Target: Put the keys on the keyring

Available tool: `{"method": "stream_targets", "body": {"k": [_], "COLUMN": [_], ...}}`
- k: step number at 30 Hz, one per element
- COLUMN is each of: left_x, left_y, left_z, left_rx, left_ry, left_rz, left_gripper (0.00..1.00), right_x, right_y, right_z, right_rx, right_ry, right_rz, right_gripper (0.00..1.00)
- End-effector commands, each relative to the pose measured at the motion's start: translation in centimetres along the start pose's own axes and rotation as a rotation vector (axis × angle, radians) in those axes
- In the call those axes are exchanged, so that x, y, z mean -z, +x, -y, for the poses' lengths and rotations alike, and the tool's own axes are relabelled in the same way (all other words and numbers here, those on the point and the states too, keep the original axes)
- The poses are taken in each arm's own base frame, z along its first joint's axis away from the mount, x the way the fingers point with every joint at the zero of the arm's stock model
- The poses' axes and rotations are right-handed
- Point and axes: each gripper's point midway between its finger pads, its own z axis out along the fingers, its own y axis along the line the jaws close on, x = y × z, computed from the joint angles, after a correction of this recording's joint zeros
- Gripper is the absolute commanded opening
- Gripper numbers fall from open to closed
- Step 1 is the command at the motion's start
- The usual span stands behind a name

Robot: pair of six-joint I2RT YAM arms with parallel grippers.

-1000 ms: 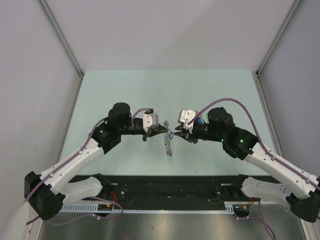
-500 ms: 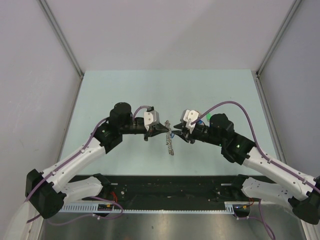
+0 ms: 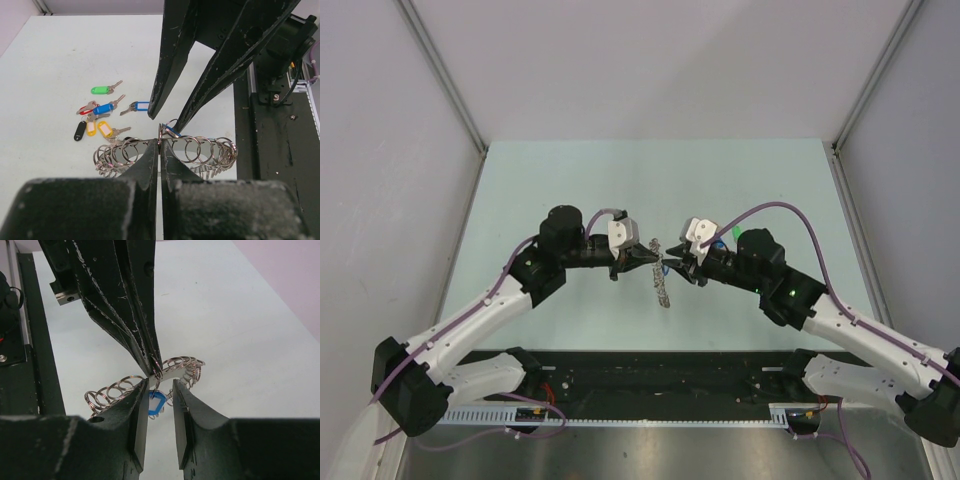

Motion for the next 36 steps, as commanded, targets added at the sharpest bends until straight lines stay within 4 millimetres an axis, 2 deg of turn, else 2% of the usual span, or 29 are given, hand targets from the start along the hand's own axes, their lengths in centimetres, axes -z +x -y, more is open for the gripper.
{"method": "stream_targets", "body": {"k": [1, 11, 20, 24, 28, 36], "left_x": [0.0, 0.2, 0.2, 0.5, 0.5, 0.5], "left_y": [-1.8, -2.2, -2.4, -2.6, -2.6, -2.8], "left_z": [-0.4, -0.6, -0.8, -1.0, -1.0, -0.9], "left_rx": [-0.027, -0.026, -0.021, -0.024, -0.023, -0.021], "left_ry": [-0.021, -0.043, -0.063, -0.081, -0.085, -0.08], "left_rz": [0.063, 0.079, 0.096, 0.107, 0.109, 0.12], "left_gripper": [0.0, 0.0, 0.0, 0.0, 0.0, 0.0], "right_x": [-0.2, -0.7, -0.8, -0.8, -0.7, -0.8], "right_y": [-0.6, -0.1, 0.1, 0.2, 0.2, 0.6], "right_z": [0.5, 0.5, 0.5, 0.5, 0.6, 0.5], "right_rx": [-0.005, -0.017, -0.011, -0.011, -0.01, -0.013], "right_ry": [0.031, 0.034, 0.033, 0.035, 0.042, 0.038], "right_rz": [0.028, 0.024, 0.023, 0.021, 0.018, 0.014], "right_gripper": [0.3, 0.28, 0.11, 0.13, 0.19, 0.19]}}
